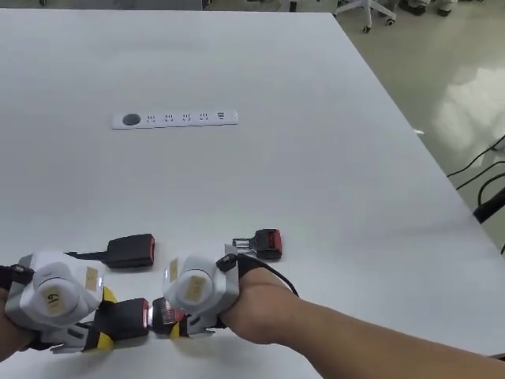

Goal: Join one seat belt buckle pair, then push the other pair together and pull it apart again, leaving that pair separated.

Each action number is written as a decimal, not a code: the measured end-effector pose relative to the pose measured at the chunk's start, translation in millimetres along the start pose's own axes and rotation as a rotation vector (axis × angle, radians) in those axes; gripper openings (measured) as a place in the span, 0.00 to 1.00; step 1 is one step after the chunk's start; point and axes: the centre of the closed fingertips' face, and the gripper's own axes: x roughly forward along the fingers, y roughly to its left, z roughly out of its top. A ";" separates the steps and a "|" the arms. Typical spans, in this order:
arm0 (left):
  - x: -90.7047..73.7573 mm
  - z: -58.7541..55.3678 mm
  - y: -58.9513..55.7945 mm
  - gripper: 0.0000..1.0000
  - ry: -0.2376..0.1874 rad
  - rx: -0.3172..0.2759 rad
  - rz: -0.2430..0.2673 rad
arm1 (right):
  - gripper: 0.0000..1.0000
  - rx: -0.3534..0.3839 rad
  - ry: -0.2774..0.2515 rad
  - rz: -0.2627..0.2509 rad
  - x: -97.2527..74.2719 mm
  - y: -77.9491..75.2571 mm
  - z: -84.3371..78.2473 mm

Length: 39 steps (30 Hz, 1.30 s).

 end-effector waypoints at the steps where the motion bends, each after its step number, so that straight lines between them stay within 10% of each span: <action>1: 0.1 -0.1 -0.2 0.31 0.002 0.003 -0.001 | 0.31 -0.001 0.002 -0.001 0.3 0.1 0.2; 39: 2.9 -5.2 3.3 0.32 0.026 -0.024 -0.025 | 0.33 -0.072 0.086 0.039 1.2 0.2 -6.9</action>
